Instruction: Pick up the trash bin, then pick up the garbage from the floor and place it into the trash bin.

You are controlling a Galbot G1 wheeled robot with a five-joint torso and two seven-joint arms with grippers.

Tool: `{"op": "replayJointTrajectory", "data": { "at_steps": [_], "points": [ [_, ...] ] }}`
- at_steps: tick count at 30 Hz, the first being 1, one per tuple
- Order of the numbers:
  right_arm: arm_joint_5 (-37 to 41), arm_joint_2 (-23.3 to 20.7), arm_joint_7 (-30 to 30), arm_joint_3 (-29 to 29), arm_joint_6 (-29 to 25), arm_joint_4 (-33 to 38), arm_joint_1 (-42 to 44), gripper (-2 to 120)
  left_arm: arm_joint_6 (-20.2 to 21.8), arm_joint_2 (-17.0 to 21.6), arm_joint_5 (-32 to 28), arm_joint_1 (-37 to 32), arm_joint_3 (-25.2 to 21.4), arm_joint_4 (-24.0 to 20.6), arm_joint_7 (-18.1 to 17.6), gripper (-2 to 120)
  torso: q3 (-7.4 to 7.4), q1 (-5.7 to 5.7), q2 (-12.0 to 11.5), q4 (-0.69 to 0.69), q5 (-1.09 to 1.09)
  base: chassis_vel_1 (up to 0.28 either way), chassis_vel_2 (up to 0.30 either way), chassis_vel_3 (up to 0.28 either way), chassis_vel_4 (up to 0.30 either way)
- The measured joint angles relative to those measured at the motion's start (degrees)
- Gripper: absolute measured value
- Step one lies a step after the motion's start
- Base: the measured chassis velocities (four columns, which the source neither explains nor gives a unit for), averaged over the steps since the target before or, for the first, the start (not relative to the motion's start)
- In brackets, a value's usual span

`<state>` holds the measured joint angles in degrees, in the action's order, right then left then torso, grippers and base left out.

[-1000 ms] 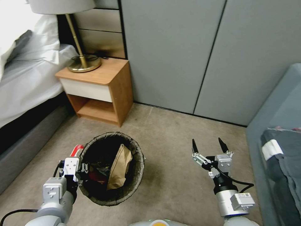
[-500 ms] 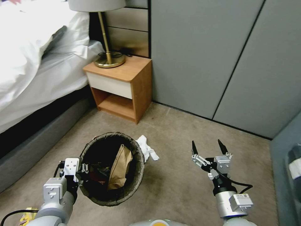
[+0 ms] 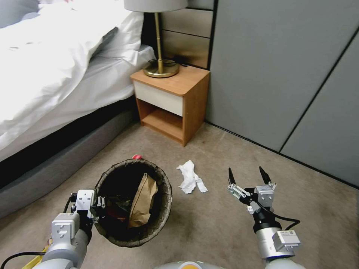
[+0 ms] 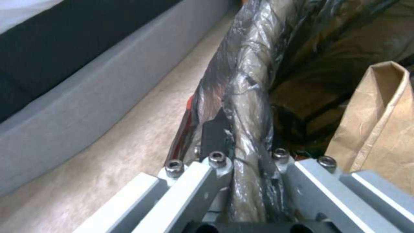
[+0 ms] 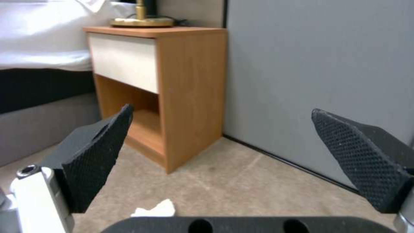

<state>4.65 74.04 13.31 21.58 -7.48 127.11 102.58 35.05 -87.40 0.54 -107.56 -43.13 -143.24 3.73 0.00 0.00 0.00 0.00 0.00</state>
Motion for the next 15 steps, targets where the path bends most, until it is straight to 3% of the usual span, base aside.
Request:
{"op": "replayJointTrajectory", "data": {
  "at_steps": [12,15],
  "points": [
    [0.04,0.01,0.08,-0.5,0.12,-0.13,-0.1,100,-0.33,-0.1,0.1,-0.23,-0.02,0.0,-0.1,1,0.0,0.0,0.0,0.0,0.0,0.067,0.06,0.06,0.072],
    [3.25,-1.77,1.62,-2.64,7.58,-2.12,-5.25,100,-1.42,-0.16,0.23,-0.57,-0.24,0.0,-0.34,1,0.0,0.0,0.0,0.01,0.0,0.0,0.0,0.0,0.0]
  ]
}}
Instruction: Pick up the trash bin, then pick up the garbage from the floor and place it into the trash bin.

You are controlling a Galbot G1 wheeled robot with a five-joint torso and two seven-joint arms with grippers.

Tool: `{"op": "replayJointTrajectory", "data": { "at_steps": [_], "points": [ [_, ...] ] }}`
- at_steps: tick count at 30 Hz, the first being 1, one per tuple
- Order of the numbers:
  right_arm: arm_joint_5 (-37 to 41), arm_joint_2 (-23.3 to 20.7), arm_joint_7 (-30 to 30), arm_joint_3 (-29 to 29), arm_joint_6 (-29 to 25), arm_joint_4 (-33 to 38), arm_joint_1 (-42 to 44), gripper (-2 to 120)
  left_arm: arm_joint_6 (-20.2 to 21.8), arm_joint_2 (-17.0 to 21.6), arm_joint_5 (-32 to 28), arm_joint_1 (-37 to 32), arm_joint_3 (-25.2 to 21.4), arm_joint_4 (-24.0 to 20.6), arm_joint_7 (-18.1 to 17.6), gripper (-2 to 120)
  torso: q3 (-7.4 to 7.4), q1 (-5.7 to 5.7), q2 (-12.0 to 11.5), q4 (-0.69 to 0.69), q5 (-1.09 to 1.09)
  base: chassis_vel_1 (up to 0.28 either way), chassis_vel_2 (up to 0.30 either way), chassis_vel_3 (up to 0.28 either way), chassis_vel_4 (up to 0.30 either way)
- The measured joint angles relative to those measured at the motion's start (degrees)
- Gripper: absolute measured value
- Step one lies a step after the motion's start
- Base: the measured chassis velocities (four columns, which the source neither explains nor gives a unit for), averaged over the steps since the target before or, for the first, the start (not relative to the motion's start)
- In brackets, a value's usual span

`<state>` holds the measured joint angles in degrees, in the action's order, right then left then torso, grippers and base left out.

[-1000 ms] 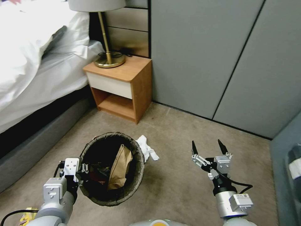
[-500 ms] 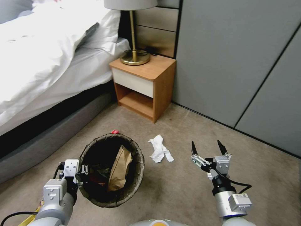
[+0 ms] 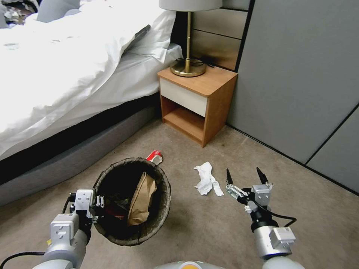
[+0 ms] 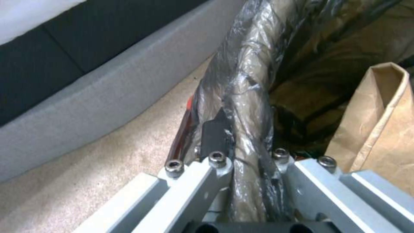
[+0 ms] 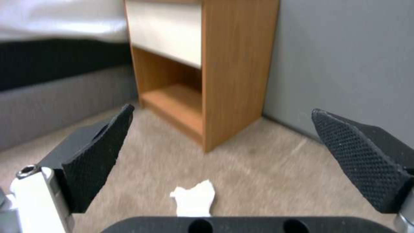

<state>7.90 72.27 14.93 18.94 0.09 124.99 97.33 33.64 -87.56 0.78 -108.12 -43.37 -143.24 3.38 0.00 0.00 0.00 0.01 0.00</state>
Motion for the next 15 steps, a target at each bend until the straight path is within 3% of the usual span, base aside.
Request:
{"op": "replayJointTrajectory", "data": {
  "at_steps": [1,3,15],
  "points": [
    [0.0,0.0,0.0,0.0,0.0,0.0,0.0,100,0.0,0.0,0.0,0.0,0.0,0.0,0.0,1,0.0,0.0,0.0,0.0,0.0,0.0,0.0,0.0,0.0],
    [3.56,-0.52,0.26,-2.42,6.12,-3.31,-5.35,100,0.08,-0.46,-0.65,-0.52,0.14,0.0,-0.4,1,0.0,0.0,0.0,0.0,0.01,0.0,0.0,0.0,0.0],
    [16.85,0.42,-1.23,-9.24,20.85,-16.59,-19.51,100,0.2,-1.18,-0.67,-2.8,-0.28,0.0,-0.81,1,0.0,0.0,0.0,-0.01,0.0,0.0,0.0,0.0,0.0]
  ]
}}
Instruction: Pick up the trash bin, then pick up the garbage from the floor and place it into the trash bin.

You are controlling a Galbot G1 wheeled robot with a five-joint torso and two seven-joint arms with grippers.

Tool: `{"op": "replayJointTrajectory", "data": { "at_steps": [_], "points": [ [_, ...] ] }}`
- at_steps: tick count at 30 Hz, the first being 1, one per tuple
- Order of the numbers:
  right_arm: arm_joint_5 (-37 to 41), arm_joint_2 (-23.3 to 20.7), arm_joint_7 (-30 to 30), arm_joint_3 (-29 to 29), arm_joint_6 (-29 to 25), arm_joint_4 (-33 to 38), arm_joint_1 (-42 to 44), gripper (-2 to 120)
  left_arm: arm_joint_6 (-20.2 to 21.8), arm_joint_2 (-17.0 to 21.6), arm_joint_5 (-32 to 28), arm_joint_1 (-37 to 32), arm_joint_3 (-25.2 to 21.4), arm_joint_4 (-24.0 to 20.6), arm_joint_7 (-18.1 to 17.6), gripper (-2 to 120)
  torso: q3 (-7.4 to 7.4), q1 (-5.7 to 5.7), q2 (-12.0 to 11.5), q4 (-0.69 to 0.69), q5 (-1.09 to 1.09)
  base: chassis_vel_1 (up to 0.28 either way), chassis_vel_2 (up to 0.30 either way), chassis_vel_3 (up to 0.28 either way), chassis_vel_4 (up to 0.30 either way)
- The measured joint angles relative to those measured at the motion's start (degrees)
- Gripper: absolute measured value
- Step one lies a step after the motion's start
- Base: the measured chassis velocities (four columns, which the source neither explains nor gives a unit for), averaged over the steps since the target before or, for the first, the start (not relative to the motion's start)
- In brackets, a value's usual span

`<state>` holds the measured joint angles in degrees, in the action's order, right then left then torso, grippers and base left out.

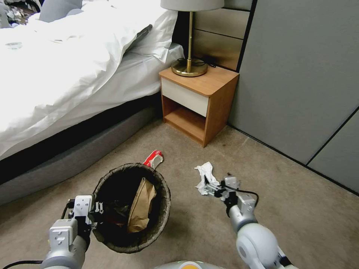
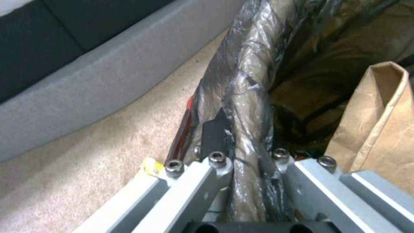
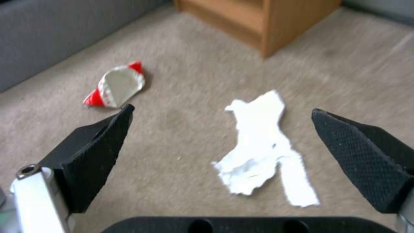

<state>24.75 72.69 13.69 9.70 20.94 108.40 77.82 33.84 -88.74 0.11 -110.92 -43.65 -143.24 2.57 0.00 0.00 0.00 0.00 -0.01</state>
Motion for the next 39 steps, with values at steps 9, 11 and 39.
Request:
{"op": "replayJointTrajectory", "data": {
  "at_steps": [9,11,39],
  "points": [
    [5.02,0.78,-0.1,-3.39,2.66,-9.55,-9.7,100,0.0,0.1,0.04,-0.31,-0.35,0.0,-0.05,1,0.0,0.0,0.0,0.0,0.02,0.0,0.0,0.0,0.0],
    [5.4,1.13,-0.1,-3.99,2.67,-12.1,-11.8,100,0.0,0.22,0.04,-0.32,-0.44,0.0,-0.05,1,0.0,0.0,0.0,0.0,0.0,0.0,0.0,0.0,0.0],
    [3.34,7.3,0.93,-8.05,-0.66,-41.26,-26.03,100,0.08,0.17,-0.07,-0.13,-0.36,0.0,0.11,1,0.0,0.0,0.0,0.0,0.0,0.0,0.0,0.0,0.0]
  ]
}}
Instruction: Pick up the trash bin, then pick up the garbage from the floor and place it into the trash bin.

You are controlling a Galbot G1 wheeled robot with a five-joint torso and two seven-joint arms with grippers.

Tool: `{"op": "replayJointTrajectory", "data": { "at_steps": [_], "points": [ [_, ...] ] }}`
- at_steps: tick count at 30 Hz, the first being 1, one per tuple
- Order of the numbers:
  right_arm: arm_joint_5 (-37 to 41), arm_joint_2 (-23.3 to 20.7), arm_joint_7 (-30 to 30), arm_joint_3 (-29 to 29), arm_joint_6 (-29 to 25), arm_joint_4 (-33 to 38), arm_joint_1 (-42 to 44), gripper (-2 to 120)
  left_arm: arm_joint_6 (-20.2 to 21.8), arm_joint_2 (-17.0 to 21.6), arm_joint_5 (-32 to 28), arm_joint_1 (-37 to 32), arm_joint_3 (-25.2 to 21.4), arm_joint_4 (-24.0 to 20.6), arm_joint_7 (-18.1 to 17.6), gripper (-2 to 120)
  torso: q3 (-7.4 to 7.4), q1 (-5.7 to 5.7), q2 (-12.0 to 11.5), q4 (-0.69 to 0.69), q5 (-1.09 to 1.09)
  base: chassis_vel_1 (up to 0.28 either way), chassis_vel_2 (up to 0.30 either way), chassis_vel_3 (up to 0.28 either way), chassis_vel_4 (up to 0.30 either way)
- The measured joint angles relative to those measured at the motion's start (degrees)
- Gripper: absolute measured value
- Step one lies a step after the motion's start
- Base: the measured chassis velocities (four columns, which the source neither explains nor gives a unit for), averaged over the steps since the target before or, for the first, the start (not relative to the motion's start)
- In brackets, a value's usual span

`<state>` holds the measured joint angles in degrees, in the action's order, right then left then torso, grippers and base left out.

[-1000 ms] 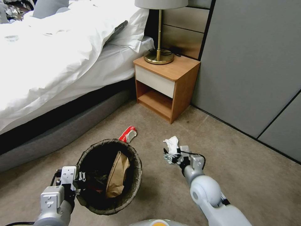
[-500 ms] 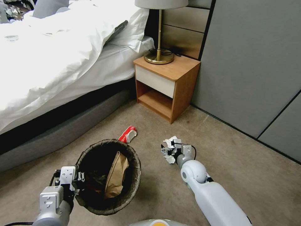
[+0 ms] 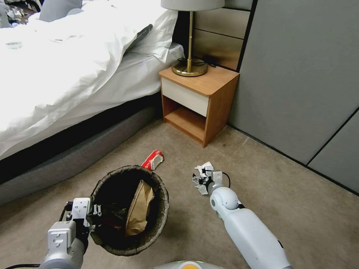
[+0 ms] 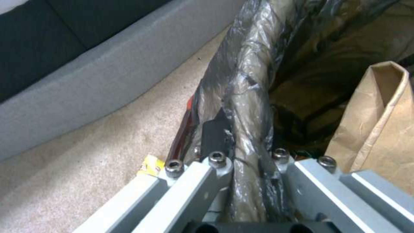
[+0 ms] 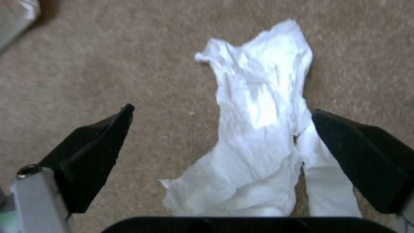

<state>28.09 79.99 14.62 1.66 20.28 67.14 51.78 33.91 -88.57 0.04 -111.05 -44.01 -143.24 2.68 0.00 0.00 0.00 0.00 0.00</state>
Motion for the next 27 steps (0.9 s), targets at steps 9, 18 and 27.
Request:
{"op": "replayJointTrajectory", "data": {
  "at_steps": [9,18,27],
  "points": [
    [-0.4,0.83,0.14,-0.01,-1.07,-4.63,-1.15,100,0.0,0.14,-0.02,-0.08,-0.03,0.0,0.03,1,0.0,0.0,0.0,0.0,0.0,0.0,0.0,0.0,0.0],
    [-0.41,0.85,0.15,0.0,-2.55,-8.52,-2.4,100,0.0,0.24,-0.05,-0.13,0.14,0.0,0.1,1,0.0,0.0,0.0,0.0,0.0,0.0,0.0,0.0,0.0],
    [-0.37,0.96,-0.47,-0.39,-3.29,-10.7,-3.25,100,0.0,0.32,-0.05,-0.11,0.17,0.0,0.16,1,0.0,0.0,0.0,0.0,0.0,0.0,0.0,0.0,0.0]
  ]
}}
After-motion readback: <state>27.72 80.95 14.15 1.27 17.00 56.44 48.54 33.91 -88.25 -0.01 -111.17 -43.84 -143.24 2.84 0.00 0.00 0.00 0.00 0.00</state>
